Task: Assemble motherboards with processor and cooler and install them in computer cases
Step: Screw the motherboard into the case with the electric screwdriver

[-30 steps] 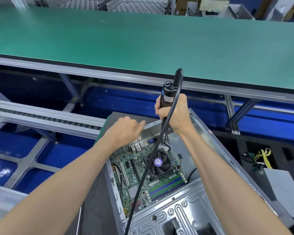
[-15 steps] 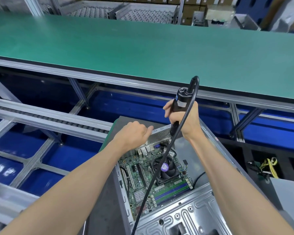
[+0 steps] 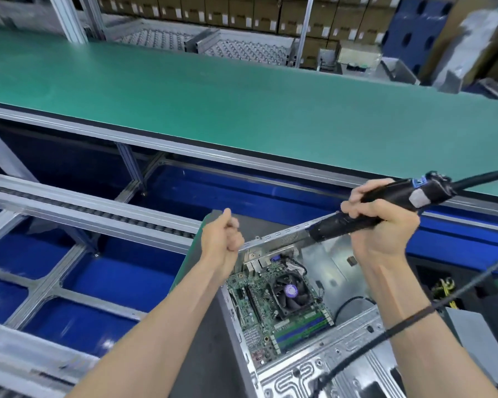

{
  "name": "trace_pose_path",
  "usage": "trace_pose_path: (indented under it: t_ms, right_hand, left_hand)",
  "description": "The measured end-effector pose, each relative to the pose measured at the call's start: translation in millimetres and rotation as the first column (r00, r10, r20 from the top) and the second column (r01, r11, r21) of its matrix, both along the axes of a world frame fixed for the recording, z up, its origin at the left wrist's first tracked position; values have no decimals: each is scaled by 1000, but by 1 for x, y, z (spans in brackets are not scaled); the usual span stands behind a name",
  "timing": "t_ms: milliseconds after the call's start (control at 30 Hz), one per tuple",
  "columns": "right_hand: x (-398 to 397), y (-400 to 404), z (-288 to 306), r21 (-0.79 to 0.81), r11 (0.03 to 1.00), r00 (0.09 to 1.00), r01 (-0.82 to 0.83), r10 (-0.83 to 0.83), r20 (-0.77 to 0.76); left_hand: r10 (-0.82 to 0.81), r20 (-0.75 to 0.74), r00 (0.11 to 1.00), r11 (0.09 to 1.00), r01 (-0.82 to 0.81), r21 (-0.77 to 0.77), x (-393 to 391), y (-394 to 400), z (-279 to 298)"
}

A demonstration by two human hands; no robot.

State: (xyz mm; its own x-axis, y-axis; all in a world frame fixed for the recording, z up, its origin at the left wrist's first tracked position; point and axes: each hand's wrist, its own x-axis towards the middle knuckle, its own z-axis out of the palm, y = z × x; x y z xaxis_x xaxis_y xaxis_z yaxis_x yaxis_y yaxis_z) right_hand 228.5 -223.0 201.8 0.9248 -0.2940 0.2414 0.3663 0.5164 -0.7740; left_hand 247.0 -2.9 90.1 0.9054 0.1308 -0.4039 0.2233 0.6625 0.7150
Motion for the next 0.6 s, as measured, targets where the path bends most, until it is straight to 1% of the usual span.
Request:
trace_pose_path:
  t_ms: [33,67,100,267,433,600]
  right_hand:
    - [-5,3,5,36,999,1000,-7,7,-2]
    - [-8,6,9,73,997,1000,-12,12,-4]
    - [-11,7,13,108,994,1000,-14,15,-9]
    - [-19,15,26,208,977,999,-36,40,-16]
    - [-22,26,31,240,970,998,-50,55,-14]
    - [-23,40,24,210,976,998,-50,58,-32]
  left_hand:
    - [-1,3,1000,977,2,-213,-6,2,-2]
    - [0,26,1000,941,9,-338,-11,5,-3]
    - [-8,67,998,920,34,-390,-14,6,-5]
    - [-124,199,972,878,201,-434,-25,16,-3]
    - [-168,226,960,867,252,-430,-31,20,-5]
    - [-205,222,953,856,284,-432,-32,20,-8]
